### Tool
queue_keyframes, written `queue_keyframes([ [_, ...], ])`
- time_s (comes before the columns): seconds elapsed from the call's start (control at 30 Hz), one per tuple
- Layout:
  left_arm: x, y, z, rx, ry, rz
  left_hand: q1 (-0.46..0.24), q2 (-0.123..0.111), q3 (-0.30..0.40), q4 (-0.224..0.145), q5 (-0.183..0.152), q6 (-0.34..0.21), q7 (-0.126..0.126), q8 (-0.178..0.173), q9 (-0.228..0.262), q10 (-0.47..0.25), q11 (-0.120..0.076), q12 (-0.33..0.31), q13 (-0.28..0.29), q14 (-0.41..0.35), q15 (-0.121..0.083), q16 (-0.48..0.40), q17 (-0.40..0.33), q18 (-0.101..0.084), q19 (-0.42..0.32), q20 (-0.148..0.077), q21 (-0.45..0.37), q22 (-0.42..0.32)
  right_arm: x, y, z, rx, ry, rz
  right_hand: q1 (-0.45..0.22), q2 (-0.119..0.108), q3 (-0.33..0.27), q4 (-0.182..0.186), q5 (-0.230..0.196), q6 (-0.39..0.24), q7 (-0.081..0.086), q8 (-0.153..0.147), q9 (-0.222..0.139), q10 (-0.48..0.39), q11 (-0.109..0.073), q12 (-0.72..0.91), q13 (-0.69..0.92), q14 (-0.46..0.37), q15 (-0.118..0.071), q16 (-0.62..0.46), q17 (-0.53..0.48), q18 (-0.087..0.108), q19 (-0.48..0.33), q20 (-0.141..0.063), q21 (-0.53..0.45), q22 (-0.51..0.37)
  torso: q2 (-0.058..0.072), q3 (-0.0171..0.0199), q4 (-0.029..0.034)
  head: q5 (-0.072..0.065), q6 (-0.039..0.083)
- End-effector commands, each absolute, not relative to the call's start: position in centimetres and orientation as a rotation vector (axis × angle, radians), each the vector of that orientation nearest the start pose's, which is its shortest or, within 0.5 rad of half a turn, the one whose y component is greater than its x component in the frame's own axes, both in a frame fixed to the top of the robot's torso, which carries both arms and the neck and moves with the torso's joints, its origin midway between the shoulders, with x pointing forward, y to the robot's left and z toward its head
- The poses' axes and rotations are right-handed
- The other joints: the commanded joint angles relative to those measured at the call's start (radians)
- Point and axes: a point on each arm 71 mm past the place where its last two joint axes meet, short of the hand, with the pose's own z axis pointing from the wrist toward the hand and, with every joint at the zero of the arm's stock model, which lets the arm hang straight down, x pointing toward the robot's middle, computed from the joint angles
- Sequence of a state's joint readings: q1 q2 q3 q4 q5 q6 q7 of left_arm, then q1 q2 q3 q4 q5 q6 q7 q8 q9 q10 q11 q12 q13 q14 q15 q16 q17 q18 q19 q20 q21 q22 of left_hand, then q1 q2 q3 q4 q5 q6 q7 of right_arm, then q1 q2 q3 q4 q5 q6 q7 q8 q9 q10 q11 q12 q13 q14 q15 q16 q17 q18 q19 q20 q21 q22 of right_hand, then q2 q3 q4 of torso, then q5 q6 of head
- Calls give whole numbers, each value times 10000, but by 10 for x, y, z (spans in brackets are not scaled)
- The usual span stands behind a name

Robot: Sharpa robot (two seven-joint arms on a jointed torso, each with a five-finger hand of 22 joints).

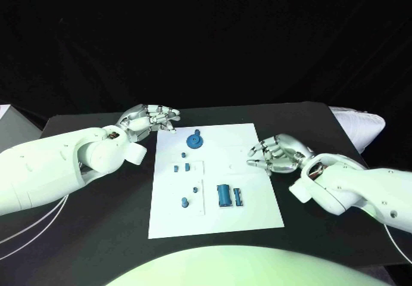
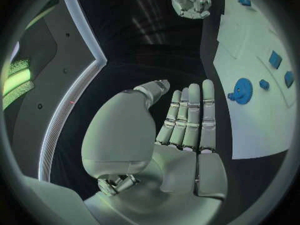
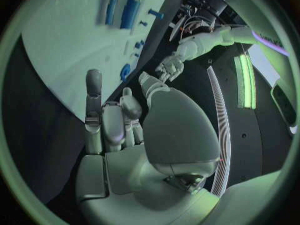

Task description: Assemble the parts on the task board

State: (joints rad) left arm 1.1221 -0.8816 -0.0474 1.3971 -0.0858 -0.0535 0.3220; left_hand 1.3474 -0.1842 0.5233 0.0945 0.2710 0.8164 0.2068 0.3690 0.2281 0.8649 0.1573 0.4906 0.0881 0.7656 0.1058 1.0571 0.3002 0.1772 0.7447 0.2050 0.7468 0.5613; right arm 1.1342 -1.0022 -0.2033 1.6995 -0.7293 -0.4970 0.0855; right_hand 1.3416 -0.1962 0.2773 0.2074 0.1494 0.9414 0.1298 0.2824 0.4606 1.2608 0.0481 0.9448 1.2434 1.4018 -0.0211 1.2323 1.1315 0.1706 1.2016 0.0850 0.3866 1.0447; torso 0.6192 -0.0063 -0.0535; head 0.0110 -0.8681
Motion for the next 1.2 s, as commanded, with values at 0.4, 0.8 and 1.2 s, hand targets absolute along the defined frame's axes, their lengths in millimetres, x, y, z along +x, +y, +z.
queue_keyframes([
  [0.4,511,264,-230,-11898,12961,-15004,33,-285,212,214,-150,-445,-430,-217,-189,854,339,-2583,-253,45,580,-5745,-1580,-5,-420,786,-4312,-2805,497,-265,-234,9141,14829,11833,245,-422,2261,-12,-142,-665,701,-475,-455,-2325,939,-7617,-7890,-4005,1234,-8766,-5775,58,-2772,1280,-3252,-4265,-306,-82,10,189,946],
  [0.8,508,250,-235,-11842,13549,-14605,-6381,1842,-5233,-945,-2710,-8164,-2068,-3690,-2281,-8649,-1573,-4906,-881,-7656,-1058,-10571,-3002,-1772,-7447,-2050,-7468,-5613,498,-247,-235,9547,14327,11452,-6328,1962,-2773,-2074,-1494,-9414,-1298,-2824,-4606,-12608,-481,-9448,-12434,-14018,211,-12323,-11315,-1706,-12016,-850,-3866,-10447,-378,-54,118,120,1343],
  [1.2,481,212,-230,-12032,12667,-13124,-13474,1842,-5233,-945,-2710,-8164,-2068,-3690,-2281,-8649,-1573,-4906,-881,-7656,-1058,-10571,-3002,-1772,-7447,-2050,-7468,-5613,465,-196,-225,11890,12320,12266,-13416,1962,-2773,-2074,-1494,-9414,-1298,-2824,-4606,-12608,-481,-9448,-12434,-14018,211,-12323,-11315,-1706,-12016,-850,-3866,-10447,-715,52,495,-88,2553],
])
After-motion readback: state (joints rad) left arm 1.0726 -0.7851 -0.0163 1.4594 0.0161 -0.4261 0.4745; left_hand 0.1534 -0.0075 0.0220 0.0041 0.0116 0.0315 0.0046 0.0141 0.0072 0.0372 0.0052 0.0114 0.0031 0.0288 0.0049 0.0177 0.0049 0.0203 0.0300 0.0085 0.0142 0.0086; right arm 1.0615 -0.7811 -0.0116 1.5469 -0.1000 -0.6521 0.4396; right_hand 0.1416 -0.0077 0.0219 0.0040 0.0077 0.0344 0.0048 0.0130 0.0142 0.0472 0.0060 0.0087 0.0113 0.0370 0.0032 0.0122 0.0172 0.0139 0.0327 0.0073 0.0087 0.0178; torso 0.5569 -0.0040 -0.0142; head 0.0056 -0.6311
